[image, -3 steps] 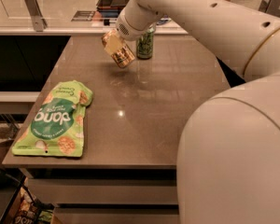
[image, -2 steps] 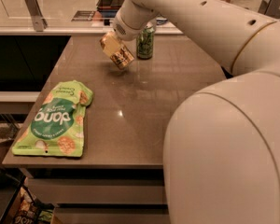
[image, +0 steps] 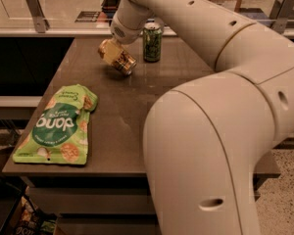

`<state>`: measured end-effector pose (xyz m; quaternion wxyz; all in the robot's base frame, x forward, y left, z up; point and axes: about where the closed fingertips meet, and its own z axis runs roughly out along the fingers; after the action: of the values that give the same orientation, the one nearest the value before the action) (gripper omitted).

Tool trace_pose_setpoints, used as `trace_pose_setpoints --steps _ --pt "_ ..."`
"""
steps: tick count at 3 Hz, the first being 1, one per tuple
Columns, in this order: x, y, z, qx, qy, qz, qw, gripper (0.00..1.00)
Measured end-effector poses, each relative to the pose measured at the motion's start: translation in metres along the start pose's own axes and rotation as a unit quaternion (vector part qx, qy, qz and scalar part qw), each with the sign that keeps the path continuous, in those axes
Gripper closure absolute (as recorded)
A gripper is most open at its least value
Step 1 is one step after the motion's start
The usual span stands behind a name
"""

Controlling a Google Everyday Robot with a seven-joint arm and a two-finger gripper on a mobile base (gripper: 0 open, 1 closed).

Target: Knock orange can over

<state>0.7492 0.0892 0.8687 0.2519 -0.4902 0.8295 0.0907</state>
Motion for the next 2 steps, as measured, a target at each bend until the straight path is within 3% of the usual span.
trace_pose_setpoints --steps 1,2 --pt "-0.008 0.005 0.024 -0.041 -0.019 -0.020 0.9988 1.00" --pt "-0.015 0.009 0.046 -0.078 -0.063 -0.032 0.9945 1.00"
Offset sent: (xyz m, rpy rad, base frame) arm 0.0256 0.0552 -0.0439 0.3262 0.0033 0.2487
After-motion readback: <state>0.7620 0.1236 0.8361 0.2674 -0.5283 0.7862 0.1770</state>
